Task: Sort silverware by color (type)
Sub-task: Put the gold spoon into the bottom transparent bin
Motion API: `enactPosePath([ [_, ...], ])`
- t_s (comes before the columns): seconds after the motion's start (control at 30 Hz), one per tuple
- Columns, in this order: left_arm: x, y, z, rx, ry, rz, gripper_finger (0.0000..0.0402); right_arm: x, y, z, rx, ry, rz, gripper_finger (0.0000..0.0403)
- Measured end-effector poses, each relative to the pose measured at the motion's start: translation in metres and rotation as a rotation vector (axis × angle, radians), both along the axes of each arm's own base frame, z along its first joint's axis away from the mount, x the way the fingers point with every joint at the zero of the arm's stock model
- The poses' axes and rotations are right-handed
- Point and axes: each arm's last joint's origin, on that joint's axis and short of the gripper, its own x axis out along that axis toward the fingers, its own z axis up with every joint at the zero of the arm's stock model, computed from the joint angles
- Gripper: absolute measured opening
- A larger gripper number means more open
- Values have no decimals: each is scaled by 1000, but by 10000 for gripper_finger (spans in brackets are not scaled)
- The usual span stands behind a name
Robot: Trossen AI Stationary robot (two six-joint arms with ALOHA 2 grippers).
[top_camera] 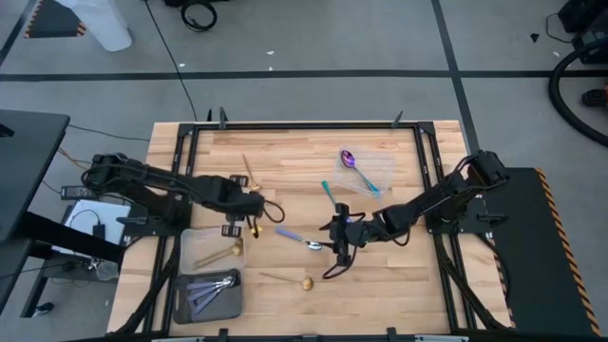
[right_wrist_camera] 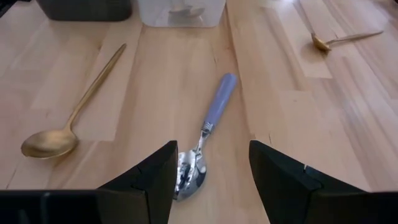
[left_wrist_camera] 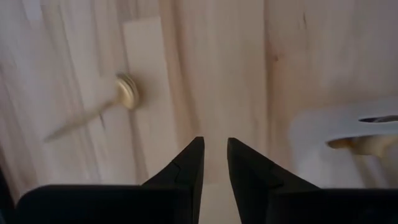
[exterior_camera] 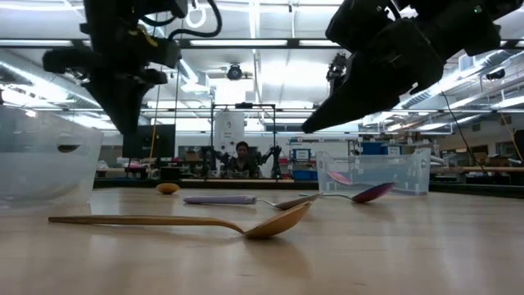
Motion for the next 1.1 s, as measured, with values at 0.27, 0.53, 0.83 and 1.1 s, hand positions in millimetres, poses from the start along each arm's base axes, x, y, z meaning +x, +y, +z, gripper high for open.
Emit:
enactPosePath([
  [0.27, 1, 27, -11, 57, 67, -220, 77, -5, 7, -3, 26, 21, -26, 208],
  [0.53, 1, 47, -29, 96, 49, -287, 78, -8, 15, -3, 21, 15, -58, 208],
  [0.83, 15, 65, -33, 86, -64, -204, 111, -9, 17, -3, 40, 5, -87, 208],
  [1.1, 29, 69, -61, 69, -21, -123, 156, -11, 20, -4, 53, 10, -91, 208],
])
